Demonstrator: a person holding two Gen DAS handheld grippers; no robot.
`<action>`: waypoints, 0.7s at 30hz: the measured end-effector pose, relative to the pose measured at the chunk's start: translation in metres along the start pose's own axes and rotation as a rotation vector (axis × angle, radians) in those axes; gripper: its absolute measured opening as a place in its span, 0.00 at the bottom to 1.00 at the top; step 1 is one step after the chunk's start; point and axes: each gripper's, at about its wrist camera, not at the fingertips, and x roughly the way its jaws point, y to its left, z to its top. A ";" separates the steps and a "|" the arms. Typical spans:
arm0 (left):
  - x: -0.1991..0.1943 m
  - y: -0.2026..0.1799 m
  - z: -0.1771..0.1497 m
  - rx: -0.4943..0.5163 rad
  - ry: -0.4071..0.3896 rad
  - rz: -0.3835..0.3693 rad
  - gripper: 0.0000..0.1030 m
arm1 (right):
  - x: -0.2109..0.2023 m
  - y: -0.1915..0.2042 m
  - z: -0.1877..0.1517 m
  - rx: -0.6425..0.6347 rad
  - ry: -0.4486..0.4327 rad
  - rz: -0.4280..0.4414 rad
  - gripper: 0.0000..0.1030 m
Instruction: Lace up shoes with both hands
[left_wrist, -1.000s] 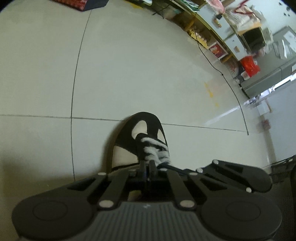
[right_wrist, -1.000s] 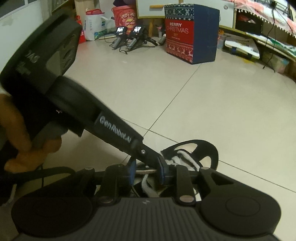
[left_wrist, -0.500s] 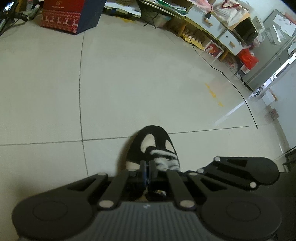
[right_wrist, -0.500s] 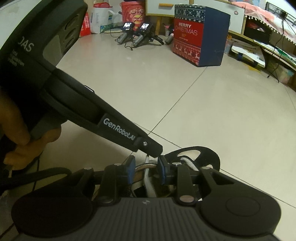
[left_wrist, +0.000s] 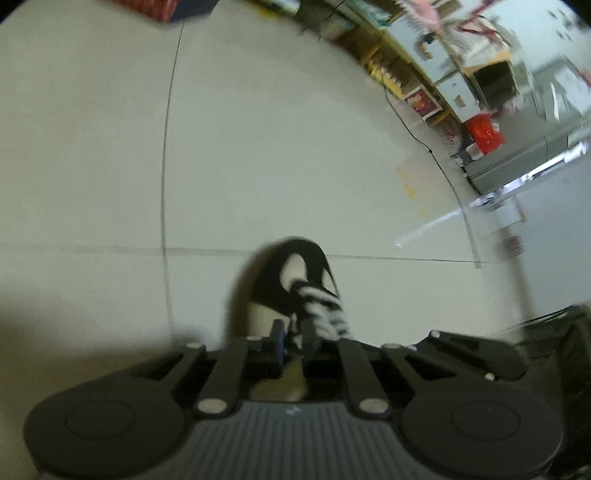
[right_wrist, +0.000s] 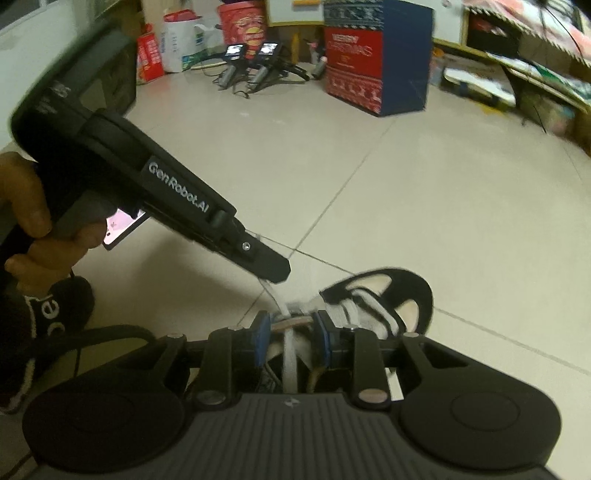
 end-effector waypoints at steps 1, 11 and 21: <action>0.001 -0.001 0.001 0.001 0.002 -0.010 0.26 | -0.003 -0.002 -0.002 0.007 0.005 -0.010 0.28; -0.024 -0.062 0.015 0.578 -0.018 0.039 0.60 | -0.030 -0.013 -0.024 0.071 0.043 -0.051 0.28; 0.014 -0.090 -0.034 1.085 0.183 0.085 0.49 | -0.013 -0.016 -0.029 0.159 0.107 0.030 0.28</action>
